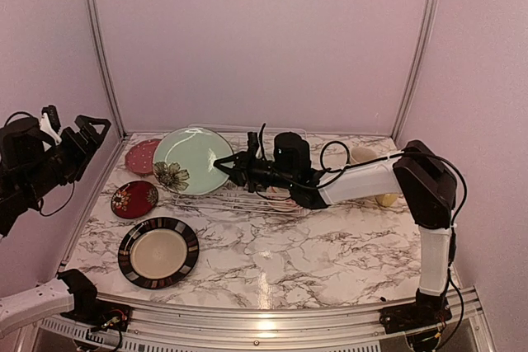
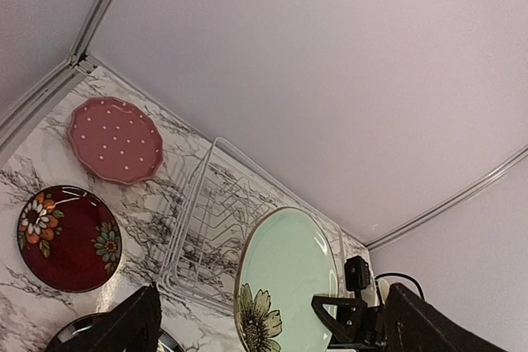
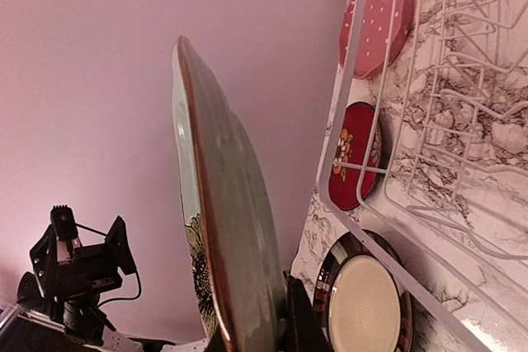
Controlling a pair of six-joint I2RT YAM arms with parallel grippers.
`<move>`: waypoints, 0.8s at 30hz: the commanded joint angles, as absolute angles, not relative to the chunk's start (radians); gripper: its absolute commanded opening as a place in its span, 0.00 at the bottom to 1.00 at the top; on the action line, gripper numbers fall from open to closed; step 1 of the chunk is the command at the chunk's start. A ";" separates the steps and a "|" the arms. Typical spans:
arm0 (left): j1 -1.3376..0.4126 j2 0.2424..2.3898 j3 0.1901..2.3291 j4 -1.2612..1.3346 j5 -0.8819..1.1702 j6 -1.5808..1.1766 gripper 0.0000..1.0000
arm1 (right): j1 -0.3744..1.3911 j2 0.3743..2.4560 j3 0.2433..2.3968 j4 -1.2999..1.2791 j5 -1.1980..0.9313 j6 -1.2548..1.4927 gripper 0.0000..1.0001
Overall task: Unload the mixed dishes from the dish rack
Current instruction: Place the plate in the corner of the board.
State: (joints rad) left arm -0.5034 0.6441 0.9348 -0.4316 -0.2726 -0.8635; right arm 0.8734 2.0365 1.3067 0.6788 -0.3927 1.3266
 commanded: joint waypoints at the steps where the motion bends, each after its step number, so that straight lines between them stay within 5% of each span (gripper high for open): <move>1: -0.502 0.592 1.030 -0.656 -0.422 -0.788 0.98 | 0.895 2.017 1.381 0.710 -0.354 1.273 0.00; 24: -0.502 0.593 1.067 -0.621 -0.347 -0.762 0.99 | 1.108 2.222 1.460 0.574 -0.282 1.283 0.00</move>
State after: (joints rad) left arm -0.5030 0.5976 1.0924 -0.6357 -0.3664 -0.7731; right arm 1.0943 2.2150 1.3949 0.4946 -0.2859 1.2335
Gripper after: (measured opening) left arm 0.990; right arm 0.084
